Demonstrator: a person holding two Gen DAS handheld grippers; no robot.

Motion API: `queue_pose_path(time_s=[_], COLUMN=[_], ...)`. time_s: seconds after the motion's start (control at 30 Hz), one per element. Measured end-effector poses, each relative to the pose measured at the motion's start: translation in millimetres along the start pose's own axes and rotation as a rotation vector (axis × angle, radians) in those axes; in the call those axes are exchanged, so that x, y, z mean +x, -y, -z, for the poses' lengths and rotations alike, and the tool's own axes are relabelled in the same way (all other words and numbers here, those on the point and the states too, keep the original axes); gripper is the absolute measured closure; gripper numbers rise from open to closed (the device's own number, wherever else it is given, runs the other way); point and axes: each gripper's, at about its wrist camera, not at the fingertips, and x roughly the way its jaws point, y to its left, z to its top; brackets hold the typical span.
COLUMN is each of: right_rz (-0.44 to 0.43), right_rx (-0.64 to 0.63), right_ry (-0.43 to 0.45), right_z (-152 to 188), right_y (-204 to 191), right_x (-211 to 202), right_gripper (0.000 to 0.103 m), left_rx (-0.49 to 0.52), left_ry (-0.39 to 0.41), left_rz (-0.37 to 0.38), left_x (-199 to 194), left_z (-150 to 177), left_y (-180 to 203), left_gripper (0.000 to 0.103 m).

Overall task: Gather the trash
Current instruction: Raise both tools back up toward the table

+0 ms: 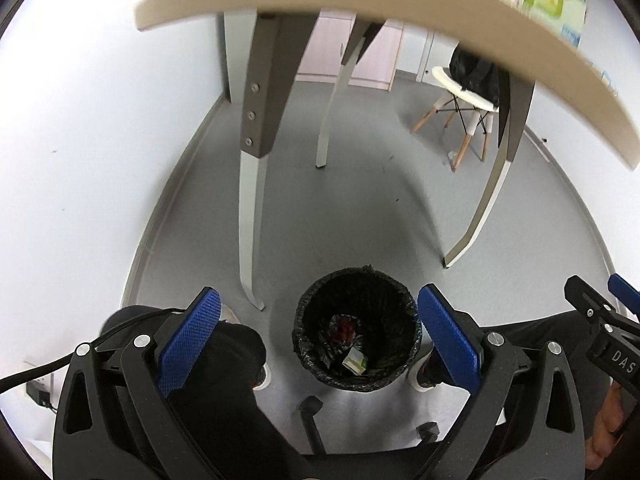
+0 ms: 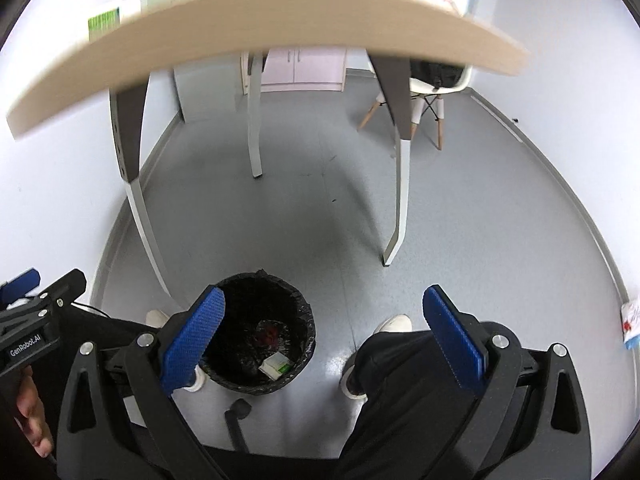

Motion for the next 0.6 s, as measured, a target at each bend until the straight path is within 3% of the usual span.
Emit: queue_pose_path(time_s=[0.6], right_rz=[0.005], right_rx=[-0.05], right_ry=[0.137], right_z=[-32.1], right_y=[-3.2], right_x=[-114.0], right_gripper=[0.008], left_rx=[0.039], left_ry=[0.106], left_rz=[0.064], left_x=[-104.6], left_z=[-32.3], left_y=[14.6], left_gripper=[0.006])
